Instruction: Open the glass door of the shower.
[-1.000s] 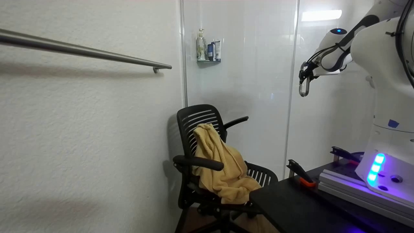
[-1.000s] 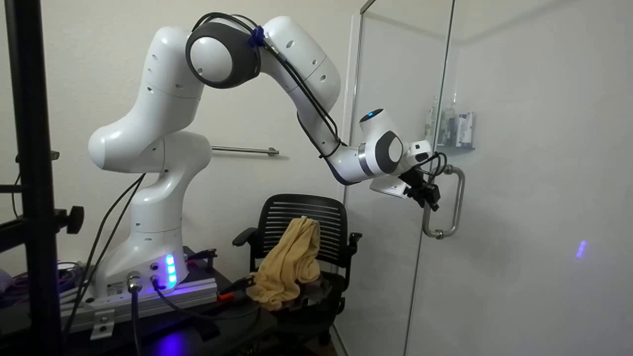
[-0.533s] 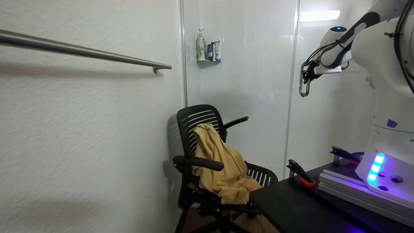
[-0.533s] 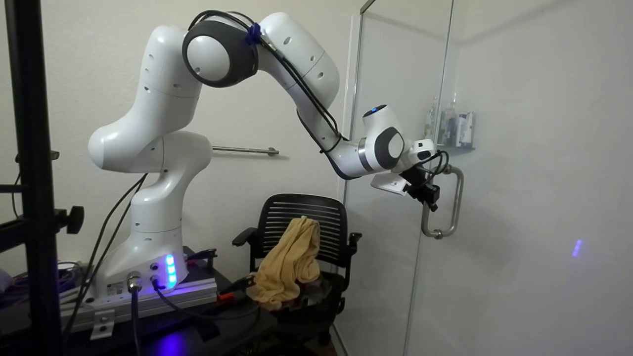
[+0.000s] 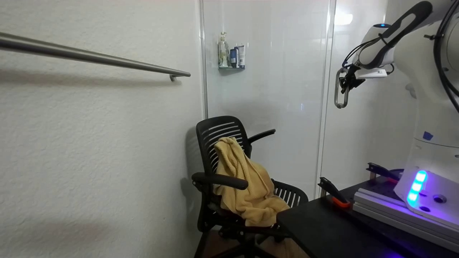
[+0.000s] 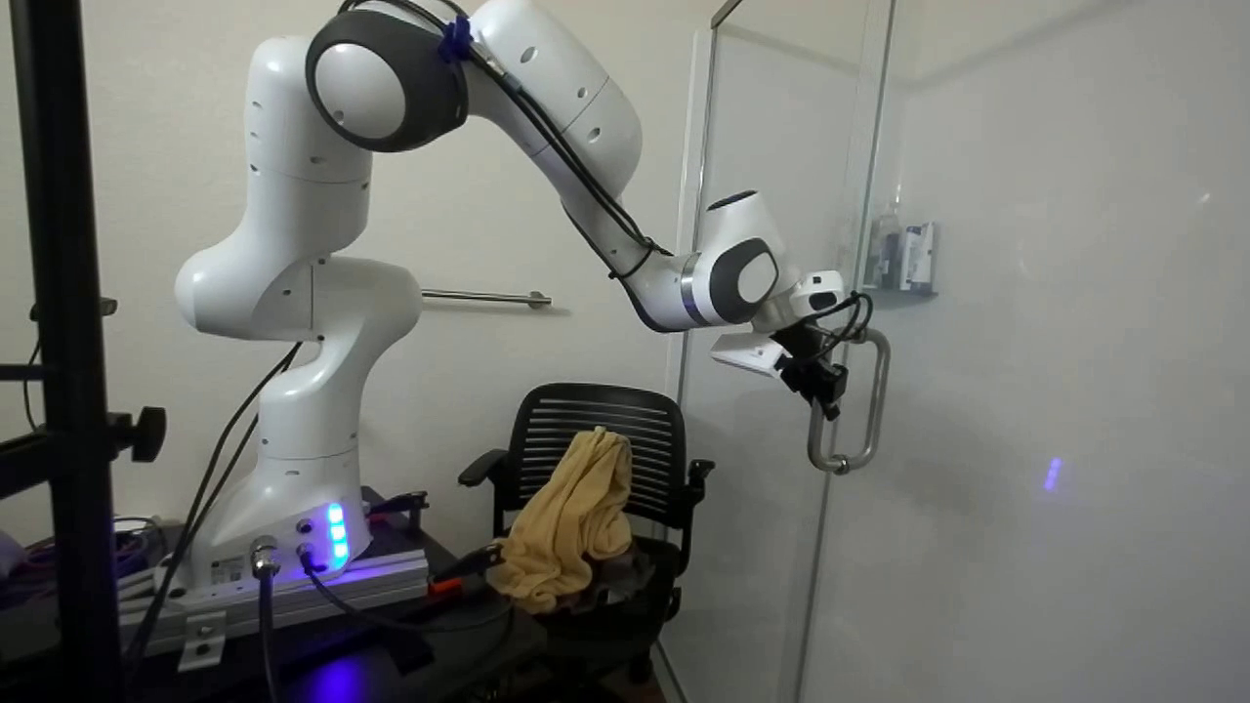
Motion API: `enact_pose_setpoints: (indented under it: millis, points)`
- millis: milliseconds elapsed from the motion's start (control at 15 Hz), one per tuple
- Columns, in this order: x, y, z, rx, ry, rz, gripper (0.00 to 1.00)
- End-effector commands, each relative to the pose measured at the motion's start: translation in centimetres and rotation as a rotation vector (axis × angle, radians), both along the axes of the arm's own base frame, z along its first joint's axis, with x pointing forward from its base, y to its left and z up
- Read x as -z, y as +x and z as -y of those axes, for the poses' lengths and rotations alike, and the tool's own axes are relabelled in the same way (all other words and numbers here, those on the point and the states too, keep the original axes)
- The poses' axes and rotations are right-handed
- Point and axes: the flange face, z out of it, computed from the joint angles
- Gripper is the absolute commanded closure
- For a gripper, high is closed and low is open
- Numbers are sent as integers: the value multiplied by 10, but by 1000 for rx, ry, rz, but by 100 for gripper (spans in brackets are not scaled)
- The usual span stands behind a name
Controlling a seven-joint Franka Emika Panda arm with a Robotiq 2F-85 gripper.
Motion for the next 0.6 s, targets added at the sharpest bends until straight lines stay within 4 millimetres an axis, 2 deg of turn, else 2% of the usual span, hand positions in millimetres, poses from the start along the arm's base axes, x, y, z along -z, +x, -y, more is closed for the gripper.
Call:
enact_pose_setpoints:
  millis: [0, 533]
  points:
    - [-1, -37, -33, 9, 8, -52, 94]
    - [6, -108, -52, 70, -7, -94, 94]
